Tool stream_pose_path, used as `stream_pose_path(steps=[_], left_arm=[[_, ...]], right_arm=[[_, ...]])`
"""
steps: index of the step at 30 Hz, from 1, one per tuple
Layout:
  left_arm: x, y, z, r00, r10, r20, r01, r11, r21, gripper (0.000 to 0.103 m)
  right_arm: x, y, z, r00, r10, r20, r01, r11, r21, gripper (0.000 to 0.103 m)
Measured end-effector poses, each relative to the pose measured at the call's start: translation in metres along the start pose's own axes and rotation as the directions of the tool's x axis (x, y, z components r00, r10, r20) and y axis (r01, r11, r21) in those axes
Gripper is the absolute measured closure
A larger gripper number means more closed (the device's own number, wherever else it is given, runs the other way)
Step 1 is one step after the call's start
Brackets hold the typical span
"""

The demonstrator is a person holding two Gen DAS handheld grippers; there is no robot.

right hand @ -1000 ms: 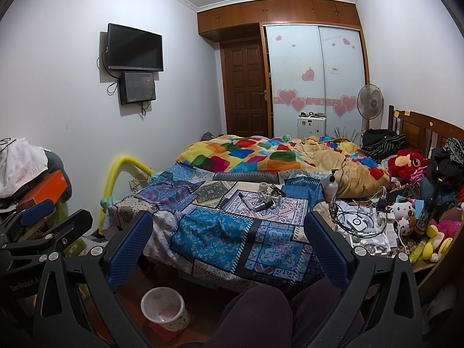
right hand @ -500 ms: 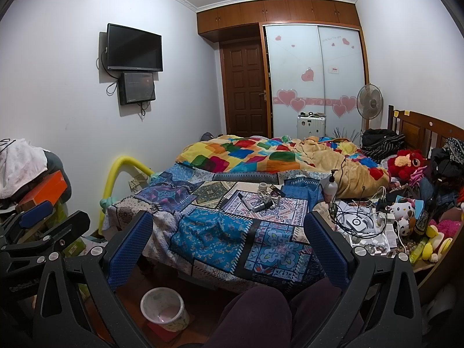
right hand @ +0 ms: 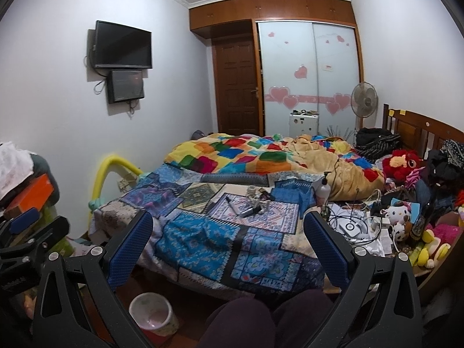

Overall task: Collect trash
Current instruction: 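Grasp the black marker with the left gripper while the right gripper grasps the black box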

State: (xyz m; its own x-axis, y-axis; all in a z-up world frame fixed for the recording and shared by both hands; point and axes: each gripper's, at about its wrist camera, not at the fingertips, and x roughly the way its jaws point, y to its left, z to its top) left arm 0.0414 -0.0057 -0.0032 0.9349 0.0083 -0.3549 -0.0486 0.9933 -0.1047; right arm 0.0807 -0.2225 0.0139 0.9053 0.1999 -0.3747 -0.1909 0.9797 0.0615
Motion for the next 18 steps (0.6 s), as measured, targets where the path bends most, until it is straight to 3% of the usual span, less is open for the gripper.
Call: stream_pose_path(steps=[8, 15, 18], left_arm=[[0.064, 0.004, 0.032, 0.999, -0.033, -0.022, 0.032, 0.997, -0.064, 0.0], [0.139, -0.002, 0.052, 0.997, -0.031, -0.068, 0.025, 0.996, -0.089, 0.001], [0.175, -0.01, 0.058, 0.996, -0.025, -0.088, 0.018, 0.997, -0.079, 0.007]], right_arm=[[0.038, -0.038, 0.023, 0.998, -0.065, -0.002, 0.065, 0.996, 0.053, 0.0], [0.095, -0.076, 0.038, 0.993, -0.088, -0.079, 0.093, 0.994, 0.057, 0.0], [0.118, -0.086, 0.039, 0.99, -0.089, -0.109, 0.095, 0.994, 0.045, 0.0]])
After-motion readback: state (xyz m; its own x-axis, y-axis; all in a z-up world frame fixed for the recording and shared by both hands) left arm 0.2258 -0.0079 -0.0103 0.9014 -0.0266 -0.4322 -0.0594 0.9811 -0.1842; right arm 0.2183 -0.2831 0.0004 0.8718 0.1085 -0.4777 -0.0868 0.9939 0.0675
